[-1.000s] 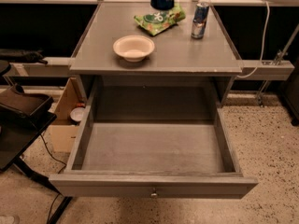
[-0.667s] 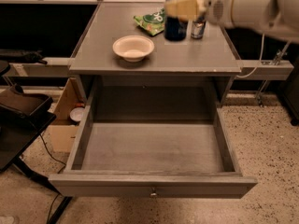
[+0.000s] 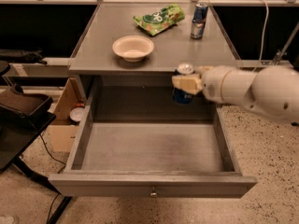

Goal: Place pepsi can into top drawer

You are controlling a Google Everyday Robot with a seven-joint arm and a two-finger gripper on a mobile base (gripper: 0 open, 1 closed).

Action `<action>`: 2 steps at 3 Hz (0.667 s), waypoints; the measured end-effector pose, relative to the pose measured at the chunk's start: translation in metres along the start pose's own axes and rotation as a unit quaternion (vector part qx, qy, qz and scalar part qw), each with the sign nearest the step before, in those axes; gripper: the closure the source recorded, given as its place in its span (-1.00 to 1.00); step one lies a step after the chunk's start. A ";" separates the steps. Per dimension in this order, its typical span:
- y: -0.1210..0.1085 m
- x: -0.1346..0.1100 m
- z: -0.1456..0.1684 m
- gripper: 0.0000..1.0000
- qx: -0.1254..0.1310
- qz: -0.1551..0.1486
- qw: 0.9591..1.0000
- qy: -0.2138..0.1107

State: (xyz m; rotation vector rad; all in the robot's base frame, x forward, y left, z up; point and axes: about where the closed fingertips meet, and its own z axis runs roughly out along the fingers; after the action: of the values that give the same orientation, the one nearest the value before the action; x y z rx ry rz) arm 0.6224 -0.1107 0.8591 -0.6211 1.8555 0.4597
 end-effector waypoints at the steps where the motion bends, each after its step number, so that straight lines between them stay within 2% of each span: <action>1: 0.004 0.087 0.007 1.00 0.028 0.030 0.999 0.025; 2: 0.002 0.164 0.021 0.95 0.065 0.069 0.995 0.011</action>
Offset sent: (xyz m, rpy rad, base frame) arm -0.0339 -0.0337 -0.2380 0.1241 0.0249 -0.3062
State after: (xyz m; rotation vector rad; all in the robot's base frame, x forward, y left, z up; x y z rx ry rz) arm 0.5892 -0.1297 0.6979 -0.4129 1.9393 0.4207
